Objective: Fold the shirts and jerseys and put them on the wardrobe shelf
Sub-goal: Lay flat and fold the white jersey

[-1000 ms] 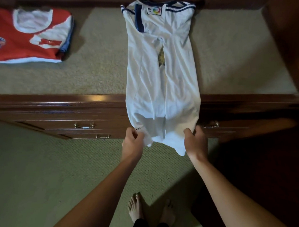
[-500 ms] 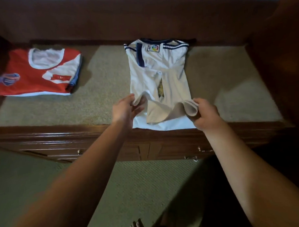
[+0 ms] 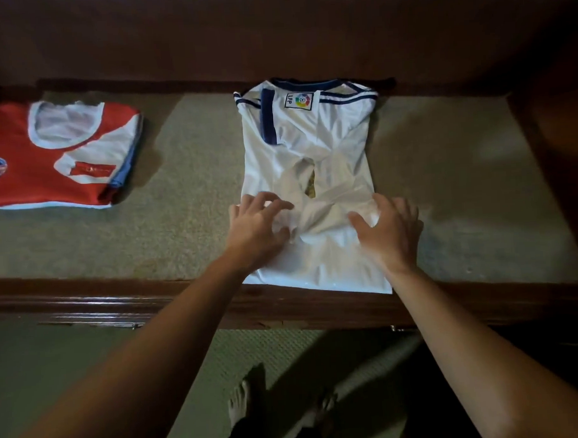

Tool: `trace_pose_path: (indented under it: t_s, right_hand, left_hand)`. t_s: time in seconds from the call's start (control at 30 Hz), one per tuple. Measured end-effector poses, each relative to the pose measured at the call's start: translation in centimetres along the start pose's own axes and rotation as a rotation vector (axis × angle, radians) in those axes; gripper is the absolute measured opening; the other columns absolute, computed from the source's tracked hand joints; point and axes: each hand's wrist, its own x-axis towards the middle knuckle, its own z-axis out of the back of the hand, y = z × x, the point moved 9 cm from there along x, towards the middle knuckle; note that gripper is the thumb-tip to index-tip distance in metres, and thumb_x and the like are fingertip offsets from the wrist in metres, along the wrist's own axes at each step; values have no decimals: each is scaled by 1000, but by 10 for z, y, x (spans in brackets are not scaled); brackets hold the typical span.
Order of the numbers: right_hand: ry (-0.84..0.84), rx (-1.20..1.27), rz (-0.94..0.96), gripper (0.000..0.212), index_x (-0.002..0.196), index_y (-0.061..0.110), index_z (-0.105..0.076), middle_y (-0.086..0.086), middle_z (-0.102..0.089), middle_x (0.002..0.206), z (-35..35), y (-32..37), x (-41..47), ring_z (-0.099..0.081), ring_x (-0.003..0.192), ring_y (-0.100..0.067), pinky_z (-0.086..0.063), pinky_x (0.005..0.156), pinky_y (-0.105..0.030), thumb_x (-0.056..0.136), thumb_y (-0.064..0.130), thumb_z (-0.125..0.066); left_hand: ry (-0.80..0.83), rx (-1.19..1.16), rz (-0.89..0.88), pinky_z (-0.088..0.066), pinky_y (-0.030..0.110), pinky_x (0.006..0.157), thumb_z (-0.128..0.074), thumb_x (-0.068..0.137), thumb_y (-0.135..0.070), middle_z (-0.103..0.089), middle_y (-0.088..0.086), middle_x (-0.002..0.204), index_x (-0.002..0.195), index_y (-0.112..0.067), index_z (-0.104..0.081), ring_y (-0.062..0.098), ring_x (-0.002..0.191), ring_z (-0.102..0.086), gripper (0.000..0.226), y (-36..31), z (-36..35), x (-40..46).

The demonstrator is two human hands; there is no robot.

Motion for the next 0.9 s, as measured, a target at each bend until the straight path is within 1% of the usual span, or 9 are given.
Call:
trace_pose_path:
  t_s: [0.13, 0.23, 0.37, 0.47, 0.57, 0.63, 0.73, 0.8, 0.9]
  right_hand:
    - [-38, 59, -76, 48, 129, 23, -61, -7, -54, 133, 3, -12, 9, -40, 131, -31, -29, 109, -47, 89, 48, -69]
    - [-101, 127, -120, 31, 119, 23, -66, -5, -66, 117, 3, -19, 7, -46, 123, -32, -34, 108, -47, 90, 34, -66]
    - [-155, 341, -139, 19, 108, 23, -70, 1, -69, 93, 2, -20, 6, -61, 105, -28, -49, 99, -47, 93, 32, -63]
    - [-134, 408, -191, 22, 112, 23, -68, -1, -69, 102, -7, -25, 9, -64, 101, -27, -54, 88, -40, 96, 34, -59]
    - [-248, 171, -19, 29, 121, 18, -66, -7, -62, 118, 1, -14, 8, -53, 114, -30, -44, 97, -41, 94, 28, -61]
    - [-321, 83, 286, 28, 118, 16, -69, -5, -64, 117, 10, 16, 1, -52, 112, -31, -39, 95, -42, 90, 18, -65]
    - [-161, -47, 504, 26, 111, 23, -73, 7, -69, 112, -10, 46, 3, -53, 113, -28, -34, 89, -42, 86, 22, -65]
    - [-111, -81, 495, 22, 104, 26, -74, 10, -68, 101, -19, 50, 8, -52, 113, -26, -26, 88, -40, 83, 26, -65]
    - [-91, -67, 507, 22, 100, 24, -75, 15, -61, 87, -15, 49, 14, -53, 106, -22, -25, 89, -40, 83, 29, -62]
  left_hand:
    - [256, -63, -124, -25, 38, 99, -76, 78, -41, -49, -12, 130, 123, -38, -65, 17, 120, -35, 46, -3, -19, 5]
    - [180, -94, -168, -33, 38, 95, -77, 82, -43, -58, -9, 120, 101, -31, -74, 18, 111, -45, 22, 0, -12, 9]
    - [73, -587, 216, -42, 29, 65, -63, 95, -47, -61, -10, 76, 79, -29, -65, 7, 70, -54, 24, 23, 0, 24]
    - [26, -578, 331, -43, 27, 60, -57, 97, -52, -65, -9, 76, 91, -27, -65, 8, 68, -60, 27, 28, 5, 36]
    - [28, -612, 411, -46, 22, 61, -50, 97, -61, -73, -1, 98, 117, -22, -62, 11, 82, -68, 45, 34, 1, 40]
    - [-58, -536, 363, -52, 28, 68, -51, 97, -58, -70, -3, 106, 118, -21, -58, 13, 87, -67, 43, 36, 10, 36]
    - [-172, -277, 200, -48, 34, 68, -59, 93, -35, -60, -6, 94, 96, -21, -55, 15, 83, -58, 14, 34, 26, 26]
    - [-5, -132, 72, -41, 31, 65, -63, 90, -39, -57, -8, 87, 89, -23, -56, 16, 80, -56, 17, 25, 13, 24]
    - [182, 77, -52, -34, 30, 76, -66, 83, -62, -55, -10, 89, 95, -26, -59, 13, 86, -49, 38, 20, -5, 25]
